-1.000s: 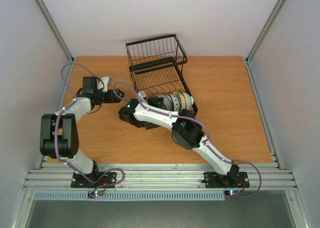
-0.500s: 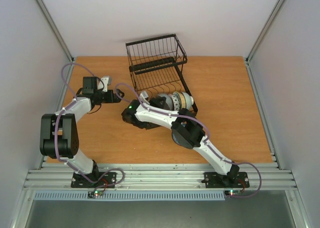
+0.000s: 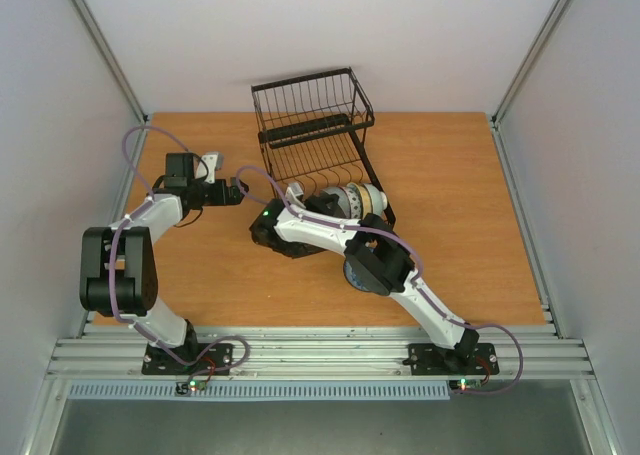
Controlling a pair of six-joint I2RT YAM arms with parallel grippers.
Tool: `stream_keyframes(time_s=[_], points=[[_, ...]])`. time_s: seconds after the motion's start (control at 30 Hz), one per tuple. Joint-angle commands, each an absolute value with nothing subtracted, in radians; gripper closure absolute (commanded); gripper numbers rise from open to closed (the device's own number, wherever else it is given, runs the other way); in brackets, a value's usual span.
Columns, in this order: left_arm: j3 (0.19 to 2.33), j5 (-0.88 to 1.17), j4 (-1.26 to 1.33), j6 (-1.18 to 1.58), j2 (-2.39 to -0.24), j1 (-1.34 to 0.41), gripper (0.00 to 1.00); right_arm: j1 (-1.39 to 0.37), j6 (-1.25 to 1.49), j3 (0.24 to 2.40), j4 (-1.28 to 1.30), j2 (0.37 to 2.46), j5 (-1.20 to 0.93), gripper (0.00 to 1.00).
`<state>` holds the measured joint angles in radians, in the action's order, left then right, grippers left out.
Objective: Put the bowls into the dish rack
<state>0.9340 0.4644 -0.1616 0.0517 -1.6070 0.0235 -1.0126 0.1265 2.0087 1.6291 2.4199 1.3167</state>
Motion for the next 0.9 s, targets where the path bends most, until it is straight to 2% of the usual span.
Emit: stream_keyframes(time_s=[0.0, 0.6, 0.87], points=[[0.946, 0.476, -0.129, 0.044, -1.611, 0.02, 0.01, -1.007, 0.151, 1.975, 1.845, 2.387, 1.319, 0.97], [0.946, 0.479, -0.13, 0.048, -1.609, 0.02, 0.01, -1.04, 0.19, 1.98, 1.843, 2.435, 1.25, 0.96], [0.946, 0.48, -0.13, 0.048, -1.606, 0.018, 0.01, -1.042, 0.195, 2.011, 1.842, 2.469, 1.232, 0.91]])
